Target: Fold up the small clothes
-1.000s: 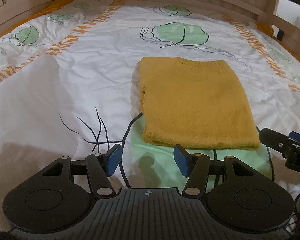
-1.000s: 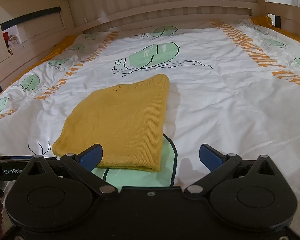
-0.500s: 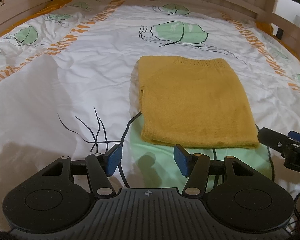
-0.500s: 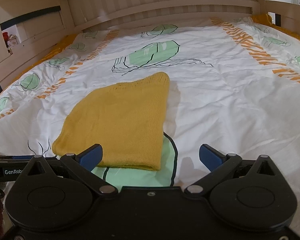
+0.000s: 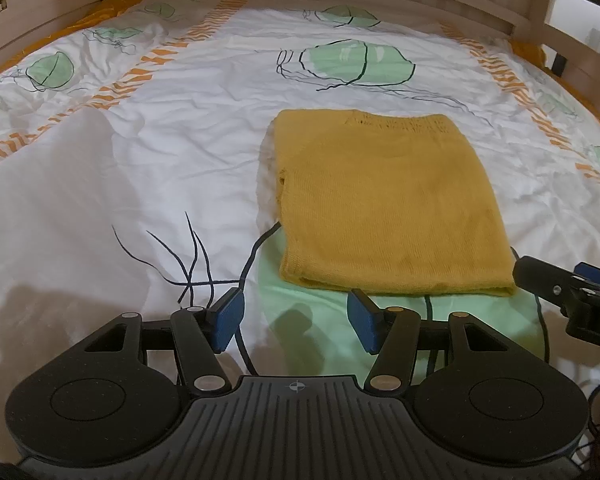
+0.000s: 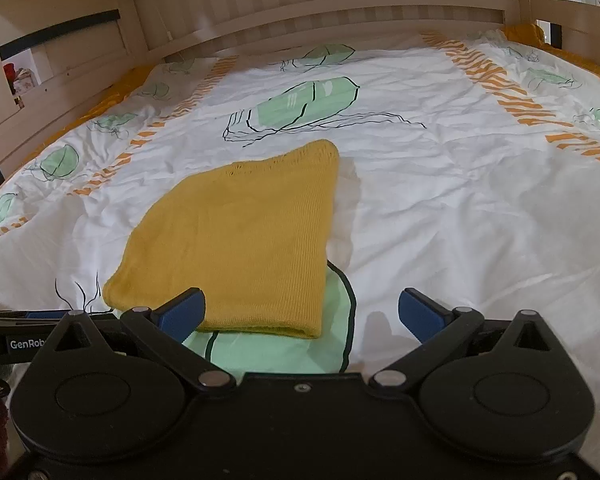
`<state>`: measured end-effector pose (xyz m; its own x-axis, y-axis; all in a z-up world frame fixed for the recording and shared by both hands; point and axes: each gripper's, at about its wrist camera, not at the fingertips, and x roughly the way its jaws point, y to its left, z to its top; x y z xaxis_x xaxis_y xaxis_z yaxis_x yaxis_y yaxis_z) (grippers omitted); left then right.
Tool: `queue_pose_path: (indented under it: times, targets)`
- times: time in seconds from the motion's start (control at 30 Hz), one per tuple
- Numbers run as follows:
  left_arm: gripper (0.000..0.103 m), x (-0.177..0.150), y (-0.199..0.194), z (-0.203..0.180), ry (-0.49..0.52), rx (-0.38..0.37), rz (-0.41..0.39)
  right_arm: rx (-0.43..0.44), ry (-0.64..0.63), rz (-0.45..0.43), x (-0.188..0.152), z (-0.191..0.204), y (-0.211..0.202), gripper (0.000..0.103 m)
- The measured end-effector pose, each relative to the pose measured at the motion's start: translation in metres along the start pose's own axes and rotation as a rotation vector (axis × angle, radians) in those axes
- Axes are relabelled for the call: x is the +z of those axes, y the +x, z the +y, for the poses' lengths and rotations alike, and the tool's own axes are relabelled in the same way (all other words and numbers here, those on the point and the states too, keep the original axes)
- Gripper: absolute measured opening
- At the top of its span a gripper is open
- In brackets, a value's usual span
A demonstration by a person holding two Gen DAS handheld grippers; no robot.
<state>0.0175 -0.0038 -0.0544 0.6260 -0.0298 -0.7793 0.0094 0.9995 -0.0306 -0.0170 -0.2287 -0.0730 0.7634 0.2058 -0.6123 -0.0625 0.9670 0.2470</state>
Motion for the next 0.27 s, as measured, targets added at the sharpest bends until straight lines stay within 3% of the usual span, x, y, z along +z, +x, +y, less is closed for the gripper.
queue_pose_path:
  times: [0.27]
  targets:
    - [0.055, 0.0008, 0.0017, 0.0011, 0.006, -0.006, 0.008, 0.0, 0.002, 0.006, -0.0004, -0.0008, 0.0014, 0.102]
